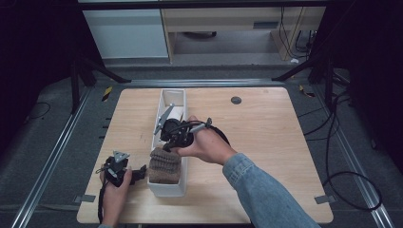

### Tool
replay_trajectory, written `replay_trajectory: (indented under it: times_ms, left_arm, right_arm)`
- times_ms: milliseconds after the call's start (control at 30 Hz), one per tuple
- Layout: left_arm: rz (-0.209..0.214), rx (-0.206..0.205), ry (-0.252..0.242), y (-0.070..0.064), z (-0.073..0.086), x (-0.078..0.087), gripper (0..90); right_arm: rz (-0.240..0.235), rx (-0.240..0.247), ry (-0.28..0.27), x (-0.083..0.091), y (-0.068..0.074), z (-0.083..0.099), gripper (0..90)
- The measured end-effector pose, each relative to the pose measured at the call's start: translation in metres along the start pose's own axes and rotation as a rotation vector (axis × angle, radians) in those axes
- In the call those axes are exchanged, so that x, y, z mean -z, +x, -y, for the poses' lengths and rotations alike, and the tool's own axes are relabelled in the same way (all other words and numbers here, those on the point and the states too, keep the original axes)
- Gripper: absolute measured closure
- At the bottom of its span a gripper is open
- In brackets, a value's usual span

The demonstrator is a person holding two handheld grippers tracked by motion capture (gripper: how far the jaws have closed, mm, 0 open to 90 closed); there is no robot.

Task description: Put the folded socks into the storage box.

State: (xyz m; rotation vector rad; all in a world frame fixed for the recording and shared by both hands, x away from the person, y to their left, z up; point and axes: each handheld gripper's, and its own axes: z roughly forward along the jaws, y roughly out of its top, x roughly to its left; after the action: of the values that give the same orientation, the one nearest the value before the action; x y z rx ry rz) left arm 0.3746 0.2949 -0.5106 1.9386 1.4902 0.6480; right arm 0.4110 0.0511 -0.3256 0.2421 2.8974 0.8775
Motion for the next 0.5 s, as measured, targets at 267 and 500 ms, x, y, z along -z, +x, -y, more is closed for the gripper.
replay_trajectory:
  times_ms: [267, 500]
  left_arm:
    - [0.0, 0.002, -0.002, 0.0, 0.0, 0.0, 0.0]
    - [0.0, 0.002, -0.001, 0.0, 0.0, 0.0, 0.0]
  right_arm:
    - [-0.022, 0.003, 0.015, -0.01, 0.004, 0.0, 90.0]
    - [-0.038, -0.002, 0.014, -0.014, 0.006, 0.003, 90.0]
